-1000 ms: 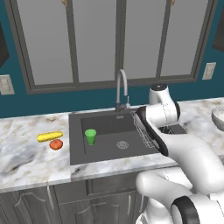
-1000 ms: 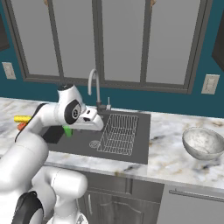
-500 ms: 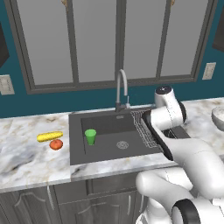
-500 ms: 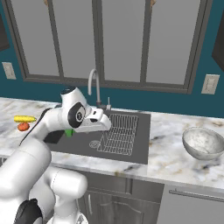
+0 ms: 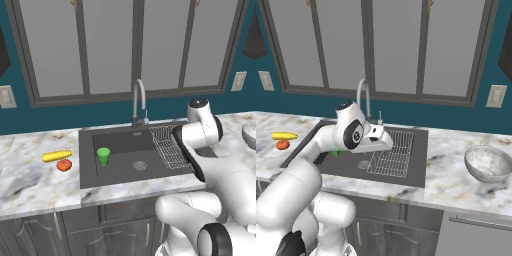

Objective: Remove the squash and corn from the sink. Then move the bowl and cup from the counter to the sink for washing.

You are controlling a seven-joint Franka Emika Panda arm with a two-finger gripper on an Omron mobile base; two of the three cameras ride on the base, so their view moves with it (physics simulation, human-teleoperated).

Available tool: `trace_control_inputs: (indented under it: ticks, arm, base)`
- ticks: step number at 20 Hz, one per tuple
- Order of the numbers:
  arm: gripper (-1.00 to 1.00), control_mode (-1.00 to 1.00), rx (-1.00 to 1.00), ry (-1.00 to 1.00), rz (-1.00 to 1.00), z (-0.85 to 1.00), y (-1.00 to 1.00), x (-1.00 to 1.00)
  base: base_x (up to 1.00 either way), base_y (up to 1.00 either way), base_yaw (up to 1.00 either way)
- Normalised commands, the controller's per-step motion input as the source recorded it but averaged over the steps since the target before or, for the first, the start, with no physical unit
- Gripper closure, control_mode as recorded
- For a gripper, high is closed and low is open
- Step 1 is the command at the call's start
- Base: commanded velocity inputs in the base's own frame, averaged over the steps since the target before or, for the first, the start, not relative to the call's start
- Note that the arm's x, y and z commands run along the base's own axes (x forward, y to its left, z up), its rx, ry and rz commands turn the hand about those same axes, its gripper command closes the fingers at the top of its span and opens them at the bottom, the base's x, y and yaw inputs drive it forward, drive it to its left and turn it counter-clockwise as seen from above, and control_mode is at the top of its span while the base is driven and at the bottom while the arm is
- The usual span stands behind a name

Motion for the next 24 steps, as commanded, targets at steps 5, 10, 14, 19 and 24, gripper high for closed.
trace_control_inputs:
  ticks: [5,10,14,19,24]
  arm:
    - [-1.0,-1.0,0.0,0.0,0.02,0.0,-0.35,0.03]
    - [-1.0,-1.0,0.0,0.0,0.0,0.01,-0.39,0.0]
    - [-1.0,-1.0,0.0,0.0,0.0,0.06,-0.37,0.05]
    - [-1.0,-1.0,0.0,0.0,0.0,0.05,-0.35,0.07]
    - [-1.0,-1.0,0.0,0.0,0.0,0.04,-0.35,0.06]
  base:
    - [0.0,0.0,0.0]
    - [0.0,0.0,0.0]
    - [0.0,0.0,0.0]
    - [0.0,0.0,0.0]
    - [0.0,0.0,0.0]
